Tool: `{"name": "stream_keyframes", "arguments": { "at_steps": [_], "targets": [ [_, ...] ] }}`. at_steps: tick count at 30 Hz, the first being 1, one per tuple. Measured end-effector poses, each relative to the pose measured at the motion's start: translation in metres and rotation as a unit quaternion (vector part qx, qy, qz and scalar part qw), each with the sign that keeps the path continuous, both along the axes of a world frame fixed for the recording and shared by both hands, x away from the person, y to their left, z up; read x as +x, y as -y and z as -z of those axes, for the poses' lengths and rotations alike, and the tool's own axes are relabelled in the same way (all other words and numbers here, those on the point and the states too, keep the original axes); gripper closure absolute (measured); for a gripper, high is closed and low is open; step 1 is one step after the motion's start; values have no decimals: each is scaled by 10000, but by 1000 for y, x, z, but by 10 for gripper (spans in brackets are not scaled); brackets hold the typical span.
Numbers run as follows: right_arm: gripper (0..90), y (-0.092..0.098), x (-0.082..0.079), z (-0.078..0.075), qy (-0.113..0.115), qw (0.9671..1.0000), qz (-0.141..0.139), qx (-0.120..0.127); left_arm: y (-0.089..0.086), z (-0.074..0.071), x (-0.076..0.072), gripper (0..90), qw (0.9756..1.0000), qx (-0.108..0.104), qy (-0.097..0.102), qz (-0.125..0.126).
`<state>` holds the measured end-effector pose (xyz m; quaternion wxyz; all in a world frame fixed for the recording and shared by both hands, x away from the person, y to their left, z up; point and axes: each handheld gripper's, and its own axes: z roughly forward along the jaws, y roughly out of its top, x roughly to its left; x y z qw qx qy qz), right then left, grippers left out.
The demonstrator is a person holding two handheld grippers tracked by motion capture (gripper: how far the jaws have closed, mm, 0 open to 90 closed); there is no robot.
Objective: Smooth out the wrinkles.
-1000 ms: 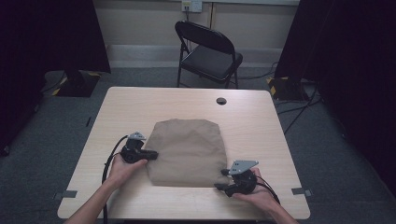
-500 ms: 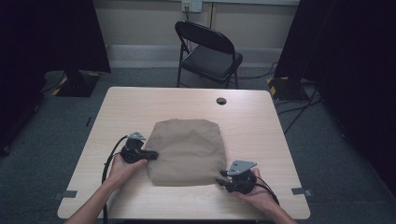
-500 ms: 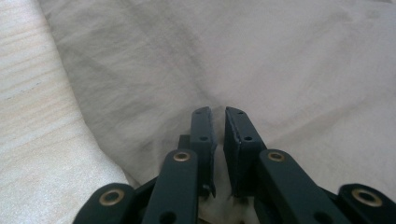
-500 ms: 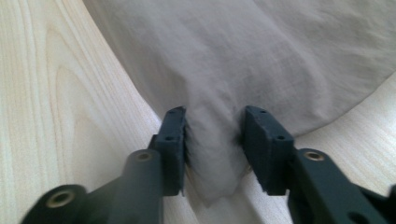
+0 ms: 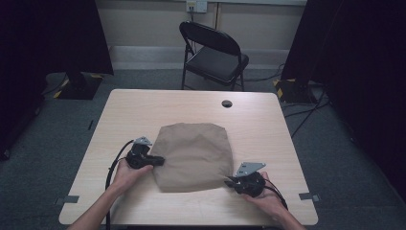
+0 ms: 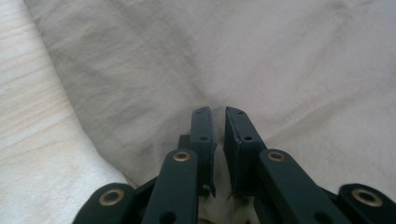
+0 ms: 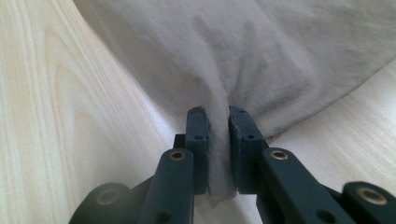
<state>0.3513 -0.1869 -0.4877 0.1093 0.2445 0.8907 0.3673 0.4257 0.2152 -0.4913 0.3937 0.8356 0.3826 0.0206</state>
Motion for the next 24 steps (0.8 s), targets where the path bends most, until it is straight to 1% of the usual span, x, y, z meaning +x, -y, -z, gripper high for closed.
{"name": "stream_keyframes", "arguments": {
  "at_steps": [3,5,6,7,9,11,13,14,15,16,17,18,20,21,22,23,24],
  "targets": [
    [797,1,0,0,-19,10000,17,8,1,0,-1,810,10000,4,12,38],
    [798,2,0,0,-39,10000,4,12,3,-2,-2,779,9999,59,79,111],
    [798,2,0,0,-54,10000,9,22,4,-4,-4,757,9999,23,89,134],
    [798,2,0,0,-54,10000,9,22,4,-7,-7,757,9997,-12,122,195],
    [798,2,1,0,-75,10000,19,35,6,-14,-15,726,9992,-156,207,298],
    [798,3,1,1,-93,9999,14,73,9,-20,-25,688,9986,-219,332,338],
    [798,3,2,1,-129,9999,28,91,10,-26,-35,681,9980,-328,336,431],
    [798,3,2,1,-129,9999,28,91,11,-28,-40,681,9974,-354,343,526],
    [797,3,2,1,-126,9999,39,97,11,-30,-46,683,9970,-320,354,610],
    [797,3,1,1,-122,9999,37,83,11,-33,-58,671,9959,-357,374,738],
    [797,3,1,1,-122,9999,37,83,11,-33,-58,666,9959,-357,374,738],
    [797,3,1,0,-129,9999,45,83,11,-34,-62,666,9957,-367,371,767],
    [797,3,1,0,-133,9999,51,84,9,-33,-71,638,9951,-350,355,857],
    [797,3,1,0,-137,9999,59,85,6,-31,-76,576,9946,-352,410,890],
    [797,2,1,0,-129,9999,62,82,6,-29,-76,569,9951,-303,386,855],
    [797,2,1,0,-129,9999,62,82,6,-29,-76,541,9951,-303,386,855],
    [797,2,1,0,-132,9999,63,81,6,-27,-76,541,9956,-260,369,819]
  ]
}}
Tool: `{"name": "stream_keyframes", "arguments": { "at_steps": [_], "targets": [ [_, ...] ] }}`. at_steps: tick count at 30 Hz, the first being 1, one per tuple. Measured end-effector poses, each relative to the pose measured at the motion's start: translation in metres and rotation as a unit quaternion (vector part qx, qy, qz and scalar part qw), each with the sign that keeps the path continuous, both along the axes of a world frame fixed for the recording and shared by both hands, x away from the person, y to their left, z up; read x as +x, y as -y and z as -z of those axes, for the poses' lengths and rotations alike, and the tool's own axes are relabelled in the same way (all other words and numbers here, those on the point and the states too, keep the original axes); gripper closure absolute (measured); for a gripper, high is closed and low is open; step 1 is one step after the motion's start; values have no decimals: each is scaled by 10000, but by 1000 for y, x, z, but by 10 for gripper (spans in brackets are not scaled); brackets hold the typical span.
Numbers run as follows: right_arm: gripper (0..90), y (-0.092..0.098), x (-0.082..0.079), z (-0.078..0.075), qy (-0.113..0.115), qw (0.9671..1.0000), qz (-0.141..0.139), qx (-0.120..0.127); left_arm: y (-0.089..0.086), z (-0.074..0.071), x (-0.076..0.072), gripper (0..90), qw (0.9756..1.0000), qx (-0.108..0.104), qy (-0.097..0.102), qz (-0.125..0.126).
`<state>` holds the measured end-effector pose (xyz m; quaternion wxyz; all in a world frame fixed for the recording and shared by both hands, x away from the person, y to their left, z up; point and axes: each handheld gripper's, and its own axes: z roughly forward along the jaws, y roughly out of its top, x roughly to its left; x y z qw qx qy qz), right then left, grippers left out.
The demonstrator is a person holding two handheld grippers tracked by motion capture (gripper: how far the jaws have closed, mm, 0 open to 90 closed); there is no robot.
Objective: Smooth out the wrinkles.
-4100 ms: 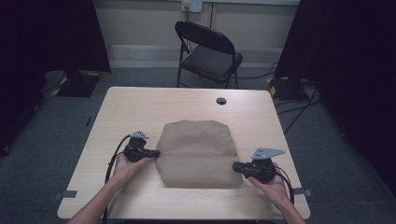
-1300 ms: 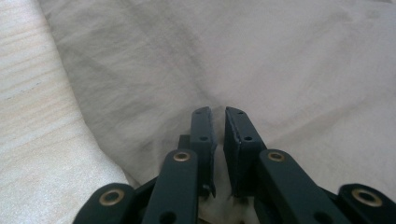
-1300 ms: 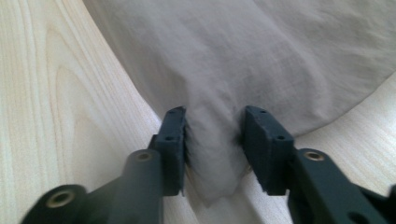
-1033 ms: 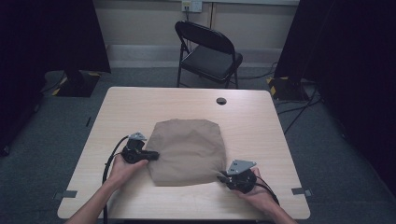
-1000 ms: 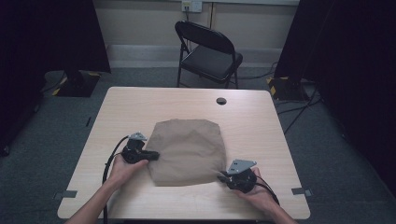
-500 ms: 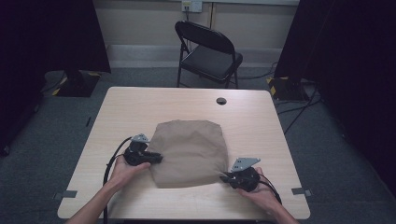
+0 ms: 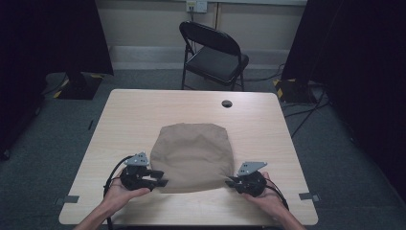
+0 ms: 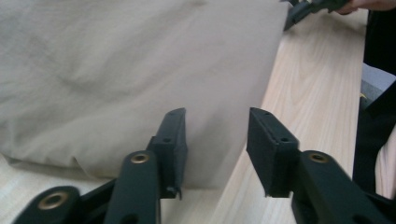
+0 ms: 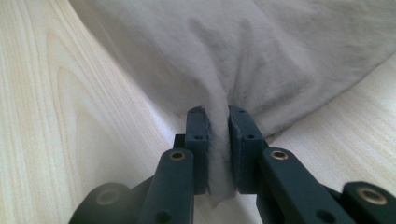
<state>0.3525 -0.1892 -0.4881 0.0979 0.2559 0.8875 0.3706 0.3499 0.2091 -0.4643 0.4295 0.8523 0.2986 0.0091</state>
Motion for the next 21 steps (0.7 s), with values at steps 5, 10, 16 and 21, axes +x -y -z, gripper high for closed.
{"name": "stream_keyframes", "arguments": {
  "at_steps": [5,10,16,21],
  "targets": [
    [796,0,0,0,2,10000,-3,7,3,9,2,498,9997,199,-100,96],
    [796,1,0,0,-12,10000,-1,30,10,12,0,477,9990,389,-13,222],
    [796,1,1,1,-41,10000,10,56,18,17,-2,434,9971,659,134,367],
    [796,1,1,1,-49,10000,12,61,20,20,-4,424,9966,707,203,380]
  ]
}}
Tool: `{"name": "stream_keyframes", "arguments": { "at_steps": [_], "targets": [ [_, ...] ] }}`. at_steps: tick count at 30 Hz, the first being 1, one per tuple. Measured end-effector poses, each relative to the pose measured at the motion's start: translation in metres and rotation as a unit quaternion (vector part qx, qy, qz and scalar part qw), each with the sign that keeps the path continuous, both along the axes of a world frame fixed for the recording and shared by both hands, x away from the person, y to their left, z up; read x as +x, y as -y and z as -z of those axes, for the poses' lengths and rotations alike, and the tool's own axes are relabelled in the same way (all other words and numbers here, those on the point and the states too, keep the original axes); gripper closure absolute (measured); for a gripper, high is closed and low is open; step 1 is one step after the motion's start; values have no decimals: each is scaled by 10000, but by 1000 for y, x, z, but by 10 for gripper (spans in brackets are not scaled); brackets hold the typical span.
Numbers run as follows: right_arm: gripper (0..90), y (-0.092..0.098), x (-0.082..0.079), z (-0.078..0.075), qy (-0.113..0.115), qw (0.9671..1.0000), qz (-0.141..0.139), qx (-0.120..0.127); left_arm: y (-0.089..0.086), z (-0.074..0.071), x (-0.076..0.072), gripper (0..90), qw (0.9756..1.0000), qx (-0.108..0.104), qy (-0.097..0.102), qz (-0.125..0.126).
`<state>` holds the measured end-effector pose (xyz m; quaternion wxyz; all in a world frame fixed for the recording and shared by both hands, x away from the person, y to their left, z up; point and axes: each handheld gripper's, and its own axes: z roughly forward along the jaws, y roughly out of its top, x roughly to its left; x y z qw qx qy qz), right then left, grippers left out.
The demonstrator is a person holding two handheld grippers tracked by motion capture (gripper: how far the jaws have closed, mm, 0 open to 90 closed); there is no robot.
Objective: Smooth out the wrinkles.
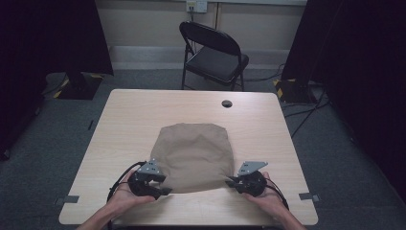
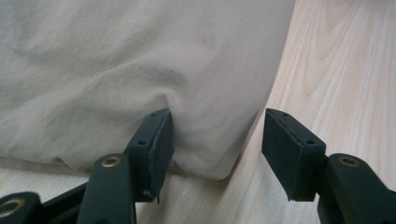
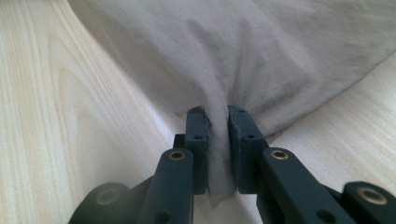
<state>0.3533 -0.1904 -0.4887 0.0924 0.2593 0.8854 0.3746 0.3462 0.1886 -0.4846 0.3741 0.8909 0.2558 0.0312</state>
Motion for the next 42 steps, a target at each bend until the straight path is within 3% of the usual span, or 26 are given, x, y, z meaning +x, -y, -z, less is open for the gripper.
{"name": "stream_keyframes", "arguments": {
  "at_steps": [5,7,9,14,17,25,29,30,36,42],
  "targets": [
    [796,1,0,0,-22,10000,10,23,3,2,-2,436,9997,122,209,35],
    [796,1,0,0,-47,10000,40,29,2,2,-2,524,9992,172,346,-21],
    [796,1,0,0,-49,10000,29,39,2,2,-1,599,9992,181,357,-14],
    [796,1,1,0,-73,9999,24,68,4,2,1,691,9986,279,458,-38],
    [796,1,1,0,-94,9999,41,67,5,1,4,791,9990,235,365,-63],
    [796,1,1,-1,-87,9999,50,91,0,-3,10,860,9998,-139,-5,-129],
    [797,2,-1,-6,-43,9998,75,178,-5,-11,9,862,9995,-288,38,-87],
    [796,3,-1,-8,-1,9997,99,222,-6,-16,8,862,9991,-408,93,-117],
    [796,7,-4,-16,137,9990,192,390,-7,-20,8,864,9987,-500,34,-123],
    [798,12,-6,-24,292,9973,312,590,-8,-27,6,864,9972,-746,52,-85]
  ]
}}
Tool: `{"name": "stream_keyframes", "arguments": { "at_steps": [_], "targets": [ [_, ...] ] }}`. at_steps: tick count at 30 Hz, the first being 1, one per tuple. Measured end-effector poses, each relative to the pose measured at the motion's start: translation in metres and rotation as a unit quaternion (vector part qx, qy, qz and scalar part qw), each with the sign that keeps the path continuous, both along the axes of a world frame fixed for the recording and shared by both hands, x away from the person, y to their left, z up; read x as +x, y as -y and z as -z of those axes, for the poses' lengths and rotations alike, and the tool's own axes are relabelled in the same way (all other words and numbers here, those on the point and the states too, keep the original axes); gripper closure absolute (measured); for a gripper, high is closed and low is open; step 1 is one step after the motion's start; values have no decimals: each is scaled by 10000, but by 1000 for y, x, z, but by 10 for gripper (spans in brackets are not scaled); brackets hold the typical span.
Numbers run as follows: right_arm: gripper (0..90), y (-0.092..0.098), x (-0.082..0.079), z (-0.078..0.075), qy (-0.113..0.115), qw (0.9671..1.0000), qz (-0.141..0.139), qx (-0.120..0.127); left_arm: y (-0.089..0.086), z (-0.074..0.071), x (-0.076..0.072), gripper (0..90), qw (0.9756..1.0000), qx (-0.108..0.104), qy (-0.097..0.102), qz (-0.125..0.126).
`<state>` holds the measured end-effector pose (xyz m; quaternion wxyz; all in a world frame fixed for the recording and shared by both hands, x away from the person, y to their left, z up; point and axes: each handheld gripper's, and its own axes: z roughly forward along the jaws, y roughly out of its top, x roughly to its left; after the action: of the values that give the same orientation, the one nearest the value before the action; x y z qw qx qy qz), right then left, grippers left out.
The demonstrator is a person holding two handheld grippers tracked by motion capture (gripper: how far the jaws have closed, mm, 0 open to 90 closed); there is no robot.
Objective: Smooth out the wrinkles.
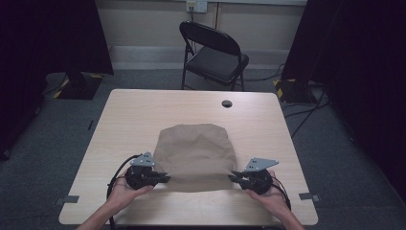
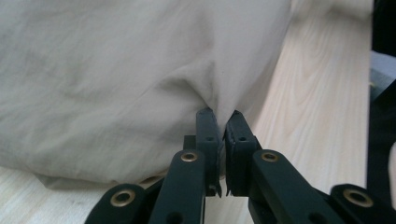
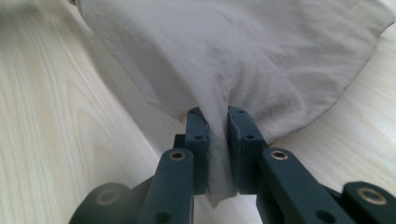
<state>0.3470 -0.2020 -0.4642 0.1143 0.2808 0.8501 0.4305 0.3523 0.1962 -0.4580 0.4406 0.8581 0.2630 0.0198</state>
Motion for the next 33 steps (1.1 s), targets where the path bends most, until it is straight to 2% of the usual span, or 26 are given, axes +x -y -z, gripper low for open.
{"name": "stream_keyframes", "arguments": {
  "at_steps": [2,6,9,16,28,33],
  "targets": [
    [798,1,-2,-3,97,9999,8,50,0,-2,-2,864,10000,-28,52,6],
    [799,1,-5,-4,129,9999,-10,40,-2,-3,-3,864,10000,-94,30,15],
    [800,1,-8,-8,195,9997,-14,122,-3,-7,-5,865,9999,-127,77,40],
    [801,4,-13,-19,345,9990,-8,288,-7,-18,-8,865,9988,-464,131,57],
    [803,4,-28,-34,472,9978,-133,438,-10,-34,-22,865,9982,-549,221,-6],
    [809,6,-36,-46,565,9966,-152,578,-9,-48,-27,868,9976,-626,306,-34]
  ]
}}
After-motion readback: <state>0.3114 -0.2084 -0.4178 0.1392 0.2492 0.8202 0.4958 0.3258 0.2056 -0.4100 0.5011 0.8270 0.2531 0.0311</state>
